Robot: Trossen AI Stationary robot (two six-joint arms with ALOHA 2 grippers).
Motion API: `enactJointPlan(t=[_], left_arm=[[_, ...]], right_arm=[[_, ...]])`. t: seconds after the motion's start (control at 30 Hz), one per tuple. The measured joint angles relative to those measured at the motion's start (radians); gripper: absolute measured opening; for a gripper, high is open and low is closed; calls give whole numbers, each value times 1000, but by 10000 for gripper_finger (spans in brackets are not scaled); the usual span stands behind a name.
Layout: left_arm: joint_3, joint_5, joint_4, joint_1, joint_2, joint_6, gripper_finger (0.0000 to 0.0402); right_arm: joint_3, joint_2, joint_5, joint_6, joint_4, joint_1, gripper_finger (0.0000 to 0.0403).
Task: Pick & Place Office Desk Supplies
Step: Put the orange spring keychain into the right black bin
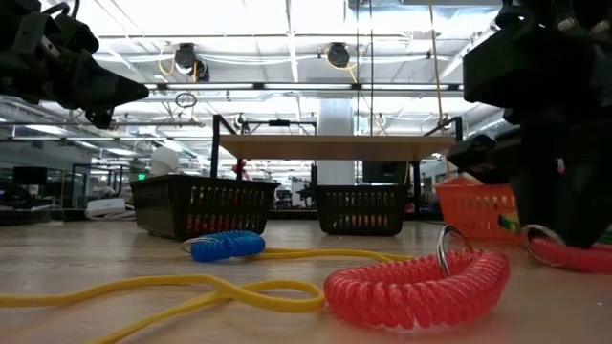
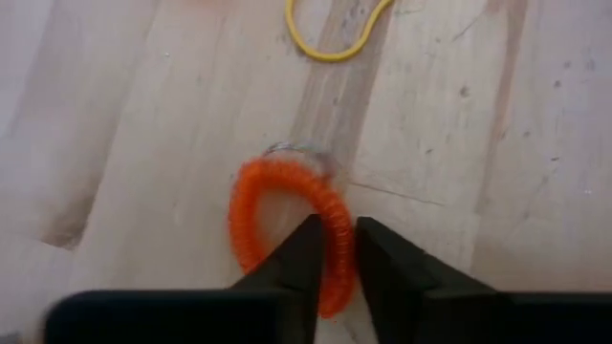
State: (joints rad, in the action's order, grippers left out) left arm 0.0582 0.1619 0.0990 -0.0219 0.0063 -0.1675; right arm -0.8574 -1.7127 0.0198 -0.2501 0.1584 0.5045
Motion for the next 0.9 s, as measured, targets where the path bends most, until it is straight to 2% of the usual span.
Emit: enactJointPlan(t=[0.1,0.27,0.4,0.57,0.67,0.73,0.9], left_arm=[[0,0,0,0,0,-4,4],[0,0,0,0,0,-19,9],[0,-2,0,0,0,-20,20],[0,-5,0,0,0,-25,14],[0,-5,0,0,0,-25,5],[0,-5,0,0,0,-25,2],[0,-5,0,0,0,-25,15]], right_arm=[[1,20,0,-1,0,0,14],[8,91,31,-10,5,-1,27],[5,158,36,2,-1,0,11],[5,254,77,37,-23,1,8],[8,342,80,92,-60,8,8],[22,420,41,151,-153,8,8],[98,625,5,184,-290,-41,8]])
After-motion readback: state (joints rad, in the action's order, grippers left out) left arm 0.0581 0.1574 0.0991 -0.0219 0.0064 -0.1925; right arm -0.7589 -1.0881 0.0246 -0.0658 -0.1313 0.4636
